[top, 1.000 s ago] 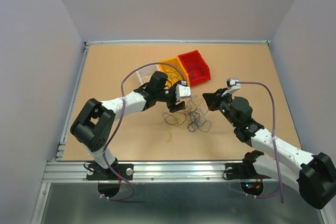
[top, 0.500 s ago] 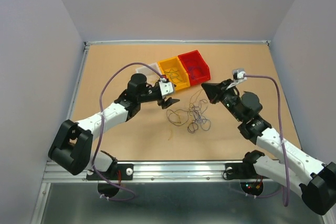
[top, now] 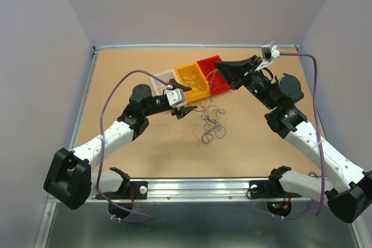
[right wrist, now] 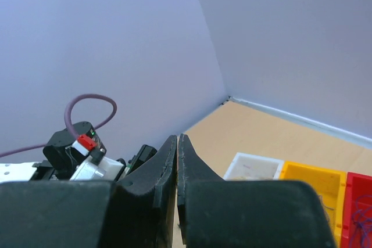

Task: Untangle the cables

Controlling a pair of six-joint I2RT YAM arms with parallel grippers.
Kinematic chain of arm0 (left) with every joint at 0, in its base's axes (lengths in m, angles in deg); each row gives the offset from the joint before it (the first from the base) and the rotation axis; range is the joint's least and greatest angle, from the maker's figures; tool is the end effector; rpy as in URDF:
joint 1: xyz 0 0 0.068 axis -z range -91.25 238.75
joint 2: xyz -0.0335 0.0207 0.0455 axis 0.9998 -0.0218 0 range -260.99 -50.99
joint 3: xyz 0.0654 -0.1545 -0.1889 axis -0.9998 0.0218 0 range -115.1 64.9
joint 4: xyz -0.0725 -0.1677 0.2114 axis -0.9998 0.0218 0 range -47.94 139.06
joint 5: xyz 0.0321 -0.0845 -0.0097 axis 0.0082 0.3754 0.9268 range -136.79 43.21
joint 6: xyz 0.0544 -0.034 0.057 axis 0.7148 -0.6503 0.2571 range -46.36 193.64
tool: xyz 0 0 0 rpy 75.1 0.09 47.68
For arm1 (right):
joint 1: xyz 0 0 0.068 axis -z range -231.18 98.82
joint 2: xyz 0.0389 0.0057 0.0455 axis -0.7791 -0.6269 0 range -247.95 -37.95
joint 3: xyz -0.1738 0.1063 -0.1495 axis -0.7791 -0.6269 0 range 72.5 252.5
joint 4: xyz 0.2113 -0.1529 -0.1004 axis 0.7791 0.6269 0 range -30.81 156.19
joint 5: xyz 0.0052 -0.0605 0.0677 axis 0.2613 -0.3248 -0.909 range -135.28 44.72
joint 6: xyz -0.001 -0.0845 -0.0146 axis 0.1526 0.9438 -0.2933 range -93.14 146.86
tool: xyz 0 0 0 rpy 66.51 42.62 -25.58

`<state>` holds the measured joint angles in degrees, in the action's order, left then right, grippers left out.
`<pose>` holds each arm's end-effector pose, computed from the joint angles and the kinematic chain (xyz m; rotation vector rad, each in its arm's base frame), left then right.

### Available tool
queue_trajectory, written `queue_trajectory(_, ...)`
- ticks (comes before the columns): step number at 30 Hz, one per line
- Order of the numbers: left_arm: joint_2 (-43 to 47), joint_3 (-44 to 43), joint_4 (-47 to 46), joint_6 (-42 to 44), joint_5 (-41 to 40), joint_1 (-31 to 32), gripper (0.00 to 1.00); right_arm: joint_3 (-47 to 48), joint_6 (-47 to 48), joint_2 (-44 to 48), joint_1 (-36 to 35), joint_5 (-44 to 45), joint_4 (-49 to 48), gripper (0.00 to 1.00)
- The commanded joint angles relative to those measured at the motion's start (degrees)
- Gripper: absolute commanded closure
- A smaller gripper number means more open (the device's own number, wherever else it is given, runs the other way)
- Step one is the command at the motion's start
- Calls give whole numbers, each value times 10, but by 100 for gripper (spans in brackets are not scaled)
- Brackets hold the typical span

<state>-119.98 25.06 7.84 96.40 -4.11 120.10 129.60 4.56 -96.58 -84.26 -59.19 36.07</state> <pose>0.2482 -0.2111 0.2756 1.1850 0.9884 -0.6690 0.2382 0.1769 0.4284 -0.3396 1.2189 0.9858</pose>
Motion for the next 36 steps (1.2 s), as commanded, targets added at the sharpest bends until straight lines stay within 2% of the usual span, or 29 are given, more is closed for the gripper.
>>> queue_trajectory(1,32,5,-45,-32,8,-2,20,37,-9,-10,-2,-49,-4,99)
queue_trajectory(6,47,6,-51,-47,14,-2,20,22,-21,-19,-2,-61,-18,99)
queue_trajectory(14,76,26,-95,-93,-31,-14,20,6,-27,-31,-2,-78,-23,99)
queue_trajectory(24,66,13,-93,-107,12,-16,16,7,-32,-93,-3,-122,-20,99)
queue_trajectory(32,-10,-33,-90,-133,25,-16,15,16,-44,-125,-4,-146,-39,100)
queue_trajectory(36,-56,-70,-90,-152,45,-15,19,18,-50,-134,-5,-155,-51,100)
